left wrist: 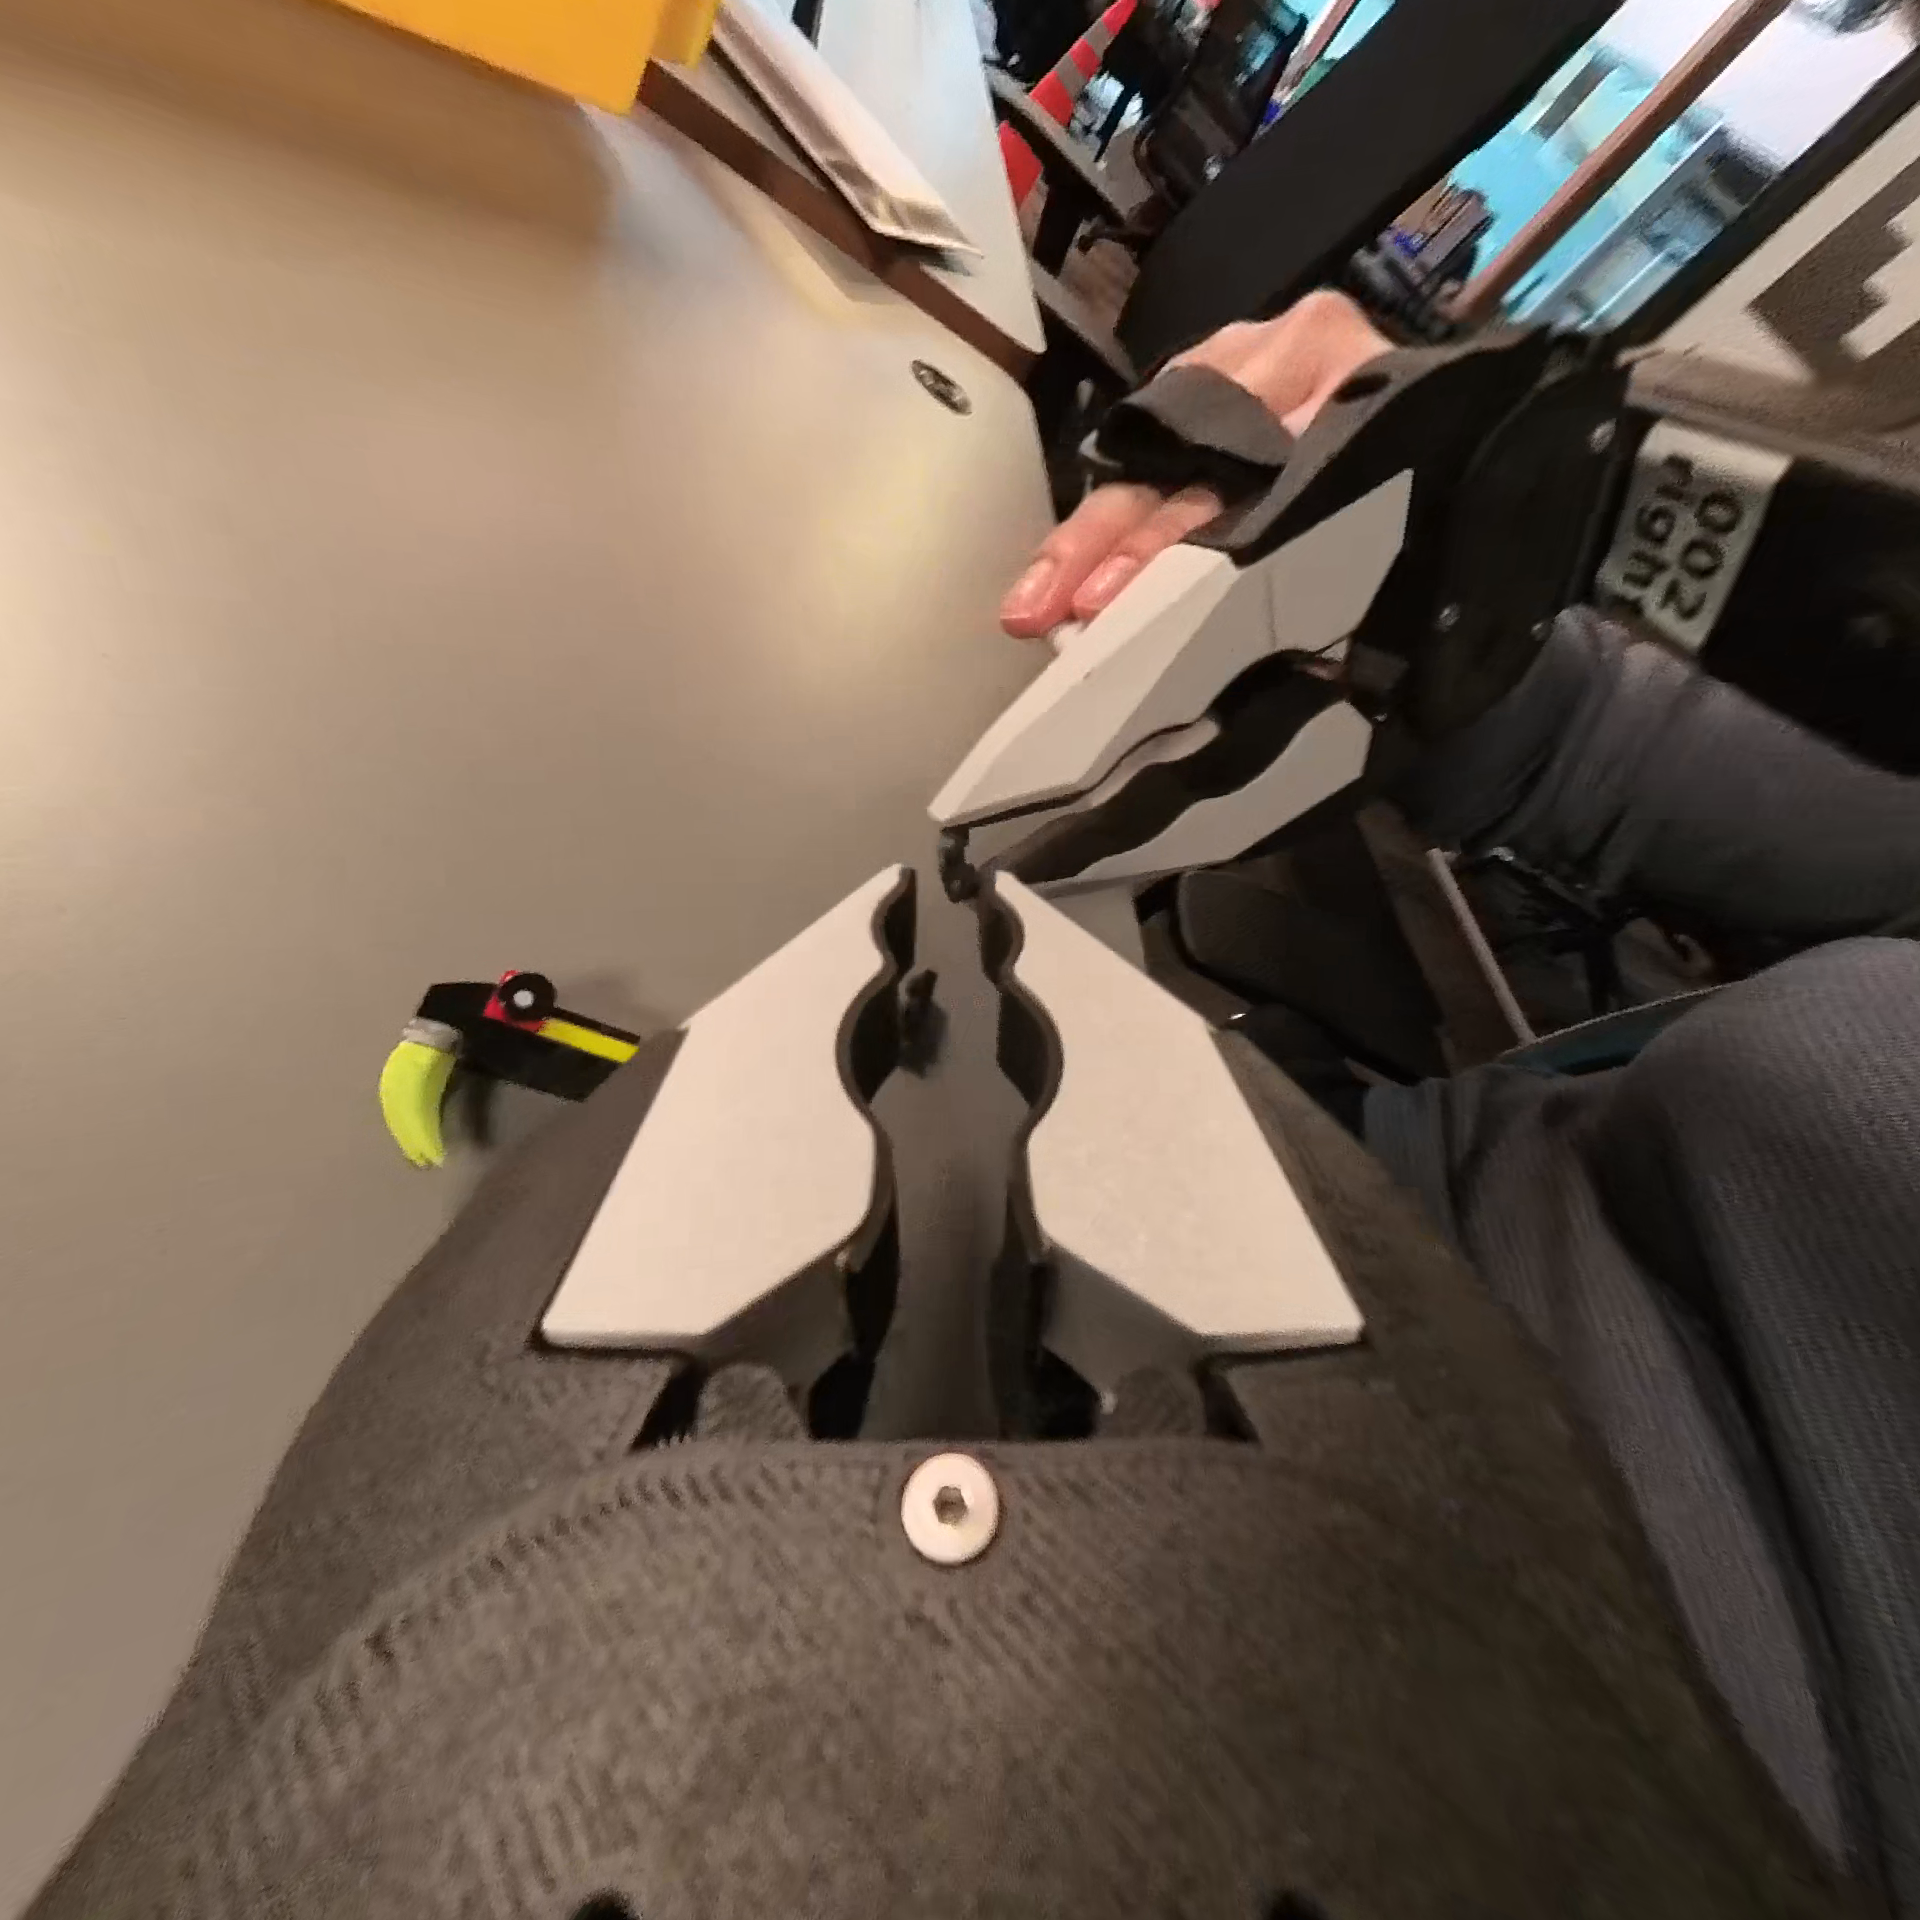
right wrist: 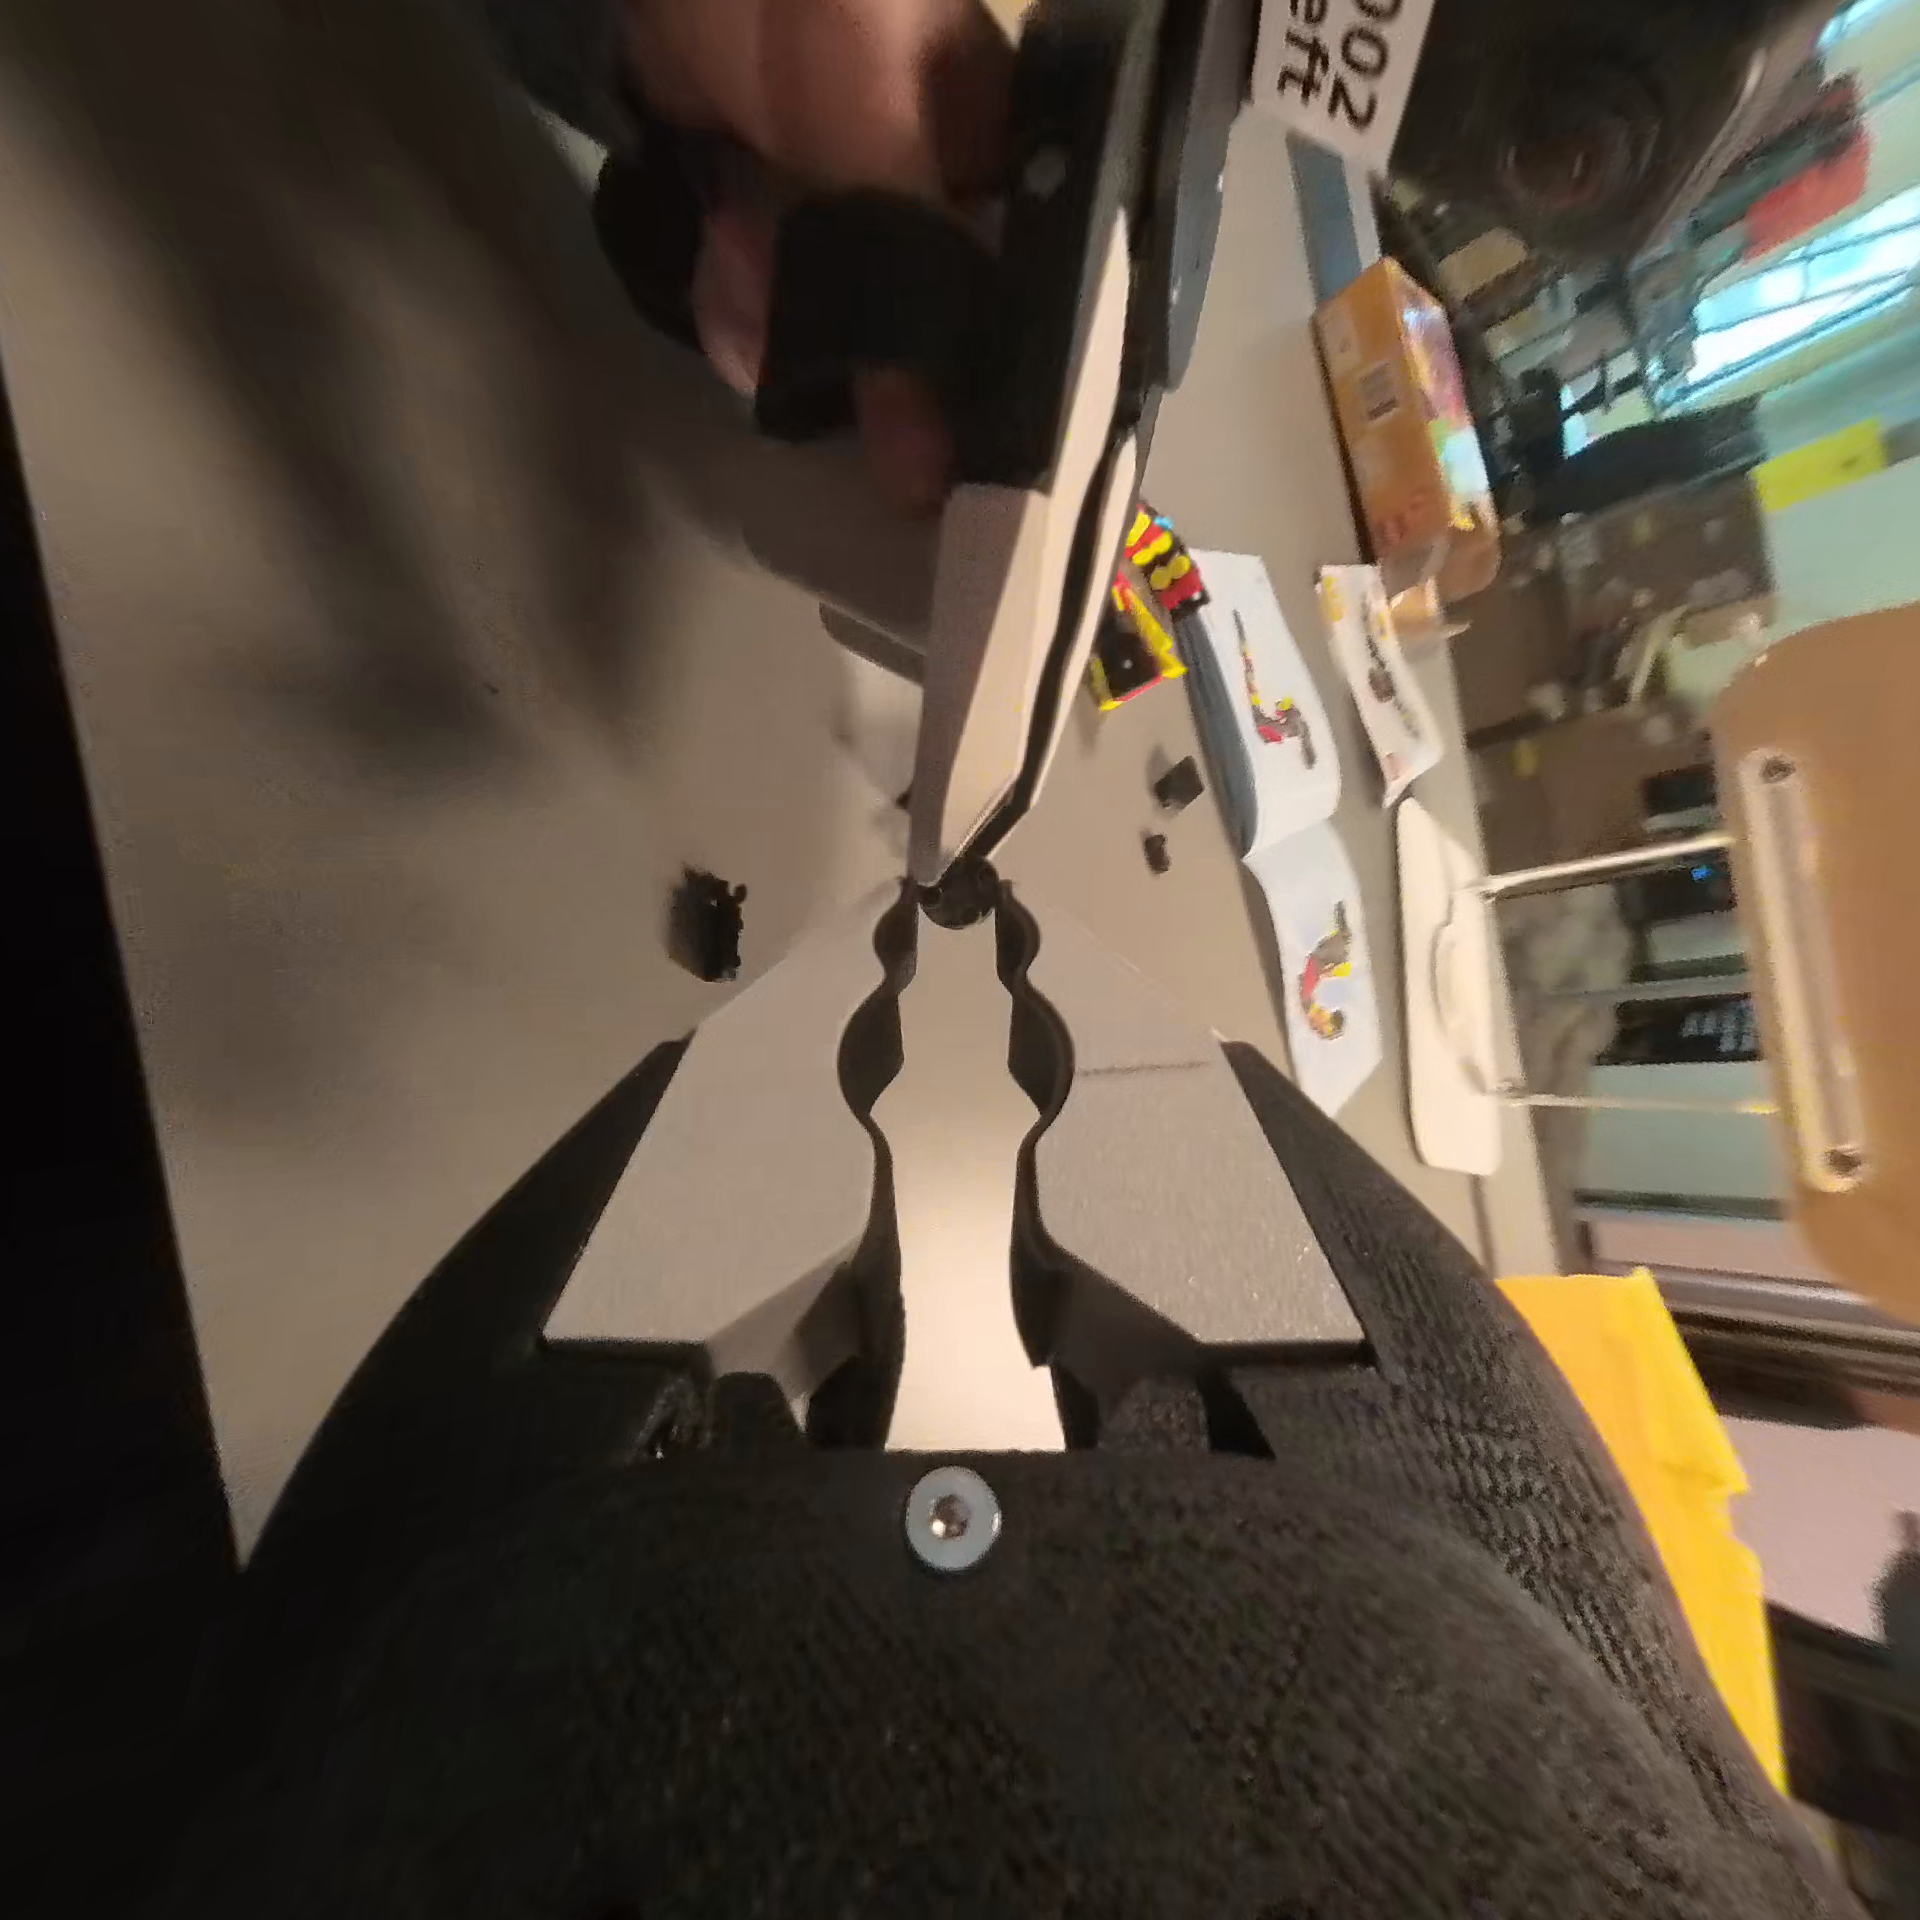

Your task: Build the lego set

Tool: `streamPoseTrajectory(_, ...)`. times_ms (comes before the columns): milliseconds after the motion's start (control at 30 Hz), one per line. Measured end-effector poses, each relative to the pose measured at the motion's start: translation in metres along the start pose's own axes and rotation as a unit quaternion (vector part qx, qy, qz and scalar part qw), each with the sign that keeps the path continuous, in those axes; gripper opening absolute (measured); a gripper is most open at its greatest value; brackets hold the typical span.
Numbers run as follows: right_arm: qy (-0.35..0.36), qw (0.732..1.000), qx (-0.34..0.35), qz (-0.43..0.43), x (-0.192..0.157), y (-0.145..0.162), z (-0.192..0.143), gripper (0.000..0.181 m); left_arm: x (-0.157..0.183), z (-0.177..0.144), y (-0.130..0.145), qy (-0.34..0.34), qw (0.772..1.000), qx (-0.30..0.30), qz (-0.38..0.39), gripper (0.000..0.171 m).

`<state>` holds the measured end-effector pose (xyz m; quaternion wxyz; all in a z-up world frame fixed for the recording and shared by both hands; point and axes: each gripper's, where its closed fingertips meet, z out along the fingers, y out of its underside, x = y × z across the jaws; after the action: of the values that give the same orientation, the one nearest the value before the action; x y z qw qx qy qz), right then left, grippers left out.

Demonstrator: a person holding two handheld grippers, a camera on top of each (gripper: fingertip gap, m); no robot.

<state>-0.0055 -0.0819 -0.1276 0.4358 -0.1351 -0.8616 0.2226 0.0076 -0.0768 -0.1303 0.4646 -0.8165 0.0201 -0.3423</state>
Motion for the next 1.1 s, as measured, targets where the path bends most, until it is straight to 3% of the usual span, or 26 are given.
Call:
streamPoseTrajectory(133, 0.012, 0.999, 0.005, -0.033, 0.001, -0.005, -0.003, 0.012, 0.007, -0.002, -0.002, 0.038, 0.999, 0.01, -0.027, 0.003)
streamPoseTrajectory(200, 0.01, 1.0, 0.021, -0.006, 0.001, -0.008, -0.005, 0.013, 0.009, -0.003, -0.003, 0.042, 0.999, 0.012, -0.017, 0.003)
streamPoseTrajectory(267, -0.022, 0.993, 0.06, 0.099, 0.002, -0.013, -0.011, 0.015, 0.011, -0.005, -0.005, 0.042, 0.999, 0.018, 0.01, 0.003)
streamPoseTrajectory(367, -0.077, 0.946, 0.143, 0.28, 0.015, -0.025, -0.027, 0.012, 0.023, -0.011, -0.014, 0.06, 0.995, 0.048, 0.07, 0.002)
streamPoseTrajectory(467, -0.126, 0.905, 0.182, 0.362, 0.016, -0.032, -0.036, 0.009, 0.037, -0.013, -0.018, 0.07, 0.986, 0.07, 0.133, 0.003)
streamPoseTrajectory(900, -0.166, 0.881, 0.219, 0.386, 0.009, -0.036, -0.039, 0.002, 0.045, -0.01, -0.015, 0.067, 0.979, 0.071, 0.177, 0.002)
streamPoseTrajectory(1067, -0.181, 0.883, 0.197, 0.386, 0.002, -0.026, -0.032, 0.002, 0.036, -0.005, -0.008, 0.04, 0.983, 0.047, 0.172, 0.003)
streamPoseTrajectory(1100, -0.184, 0.887, 0.177, 0.386, -0.002, -0.019, -0.027, 0.002, 0.031, -0.002, -0.001, 0.022, 0.984, 0.022, 0.177, 0.01)
